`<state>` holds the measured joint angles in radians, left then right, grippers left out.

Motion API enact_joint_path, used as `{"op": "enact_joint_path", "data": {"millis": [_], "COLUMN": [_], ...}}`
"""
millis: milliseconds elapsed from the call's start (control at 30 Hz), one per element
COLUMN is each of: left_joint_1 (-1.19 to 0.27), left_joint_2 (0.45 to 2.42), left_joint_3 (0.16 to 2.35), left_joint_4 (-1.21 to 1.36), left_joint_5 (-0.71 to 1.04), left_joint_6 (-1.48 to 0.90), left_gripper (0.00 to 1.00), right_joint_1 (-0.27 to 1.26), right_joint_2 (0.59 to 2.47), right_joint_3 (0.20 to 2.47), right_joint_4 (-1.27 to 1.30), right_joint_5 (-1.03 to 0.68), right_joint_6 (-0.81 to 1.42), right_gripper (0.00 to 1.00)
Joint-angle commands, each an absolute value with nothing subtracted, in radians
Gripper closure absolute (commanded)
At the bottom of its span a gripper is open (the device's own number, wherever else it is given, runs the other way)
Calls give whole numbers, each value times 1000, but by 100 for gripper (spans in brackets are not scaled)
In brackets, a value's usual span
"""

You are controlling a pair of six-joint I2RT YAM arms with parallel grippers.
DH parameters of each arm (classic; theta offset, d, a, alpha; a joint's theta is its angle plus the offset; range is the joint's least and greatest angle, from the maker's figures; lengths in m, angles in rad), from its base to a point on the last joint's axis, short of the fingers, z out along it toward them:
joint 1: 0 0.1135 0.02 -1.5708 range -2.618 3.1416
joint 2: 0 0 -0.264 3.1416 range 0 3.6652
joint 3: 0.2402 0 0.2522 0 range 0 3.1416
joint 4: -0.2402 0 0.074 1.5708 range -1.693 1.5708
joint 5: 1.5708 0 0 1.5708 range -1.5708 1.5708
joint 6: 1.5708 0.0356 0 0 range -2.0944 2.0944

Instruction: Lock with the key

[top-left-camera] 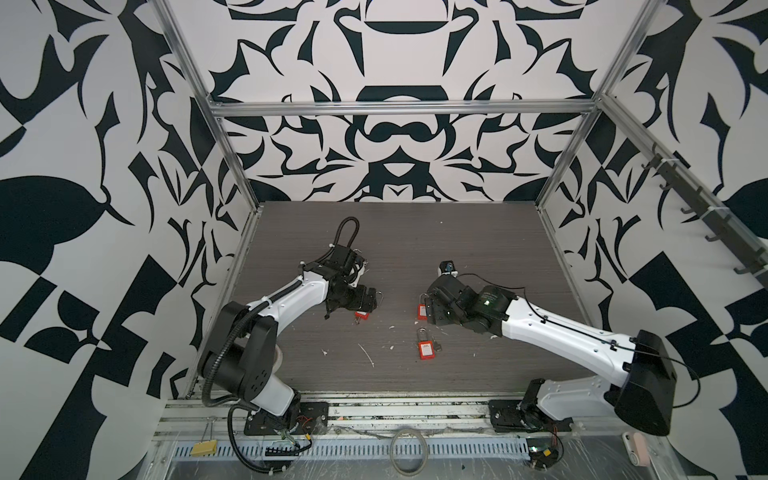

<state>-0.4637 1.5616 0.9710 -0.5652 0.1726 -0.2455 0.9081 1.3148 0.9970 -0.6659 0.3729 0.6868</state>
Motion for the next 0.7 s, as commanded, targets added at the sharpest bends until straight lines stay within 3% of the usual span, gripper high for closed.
{"op": "enact_joint_path", "data": {"millis": [0,33,200,433,667], "left_joint_1": [-458,-459,-459,-462,-501], "left_joint_2": [1593,1606,1652,1691,1663], "left_joint_3": [1006,1015,1040,1031,1011], "left_joint_4": [-581,-582,-595,-574,-552], "left_joint_5": [202,216,272,362,437], "left_joint_6": [-280,-282,-297,-372,-502], "left_gripper": [0,1,0,1,3], "right_joint_1": [899,897,883,806,804], "right_joint_2": [1267,1244,1122,1225,1269], "right_joint_3": [954,930,802,910,932], "right_joint_4": [-579,-529,-348,-568,-514], "right_joint_5": [438,430,447,419,327], "right_joint_6": [714,712,726,775,705], "right_gripper": [5,1,0,0,0]}}
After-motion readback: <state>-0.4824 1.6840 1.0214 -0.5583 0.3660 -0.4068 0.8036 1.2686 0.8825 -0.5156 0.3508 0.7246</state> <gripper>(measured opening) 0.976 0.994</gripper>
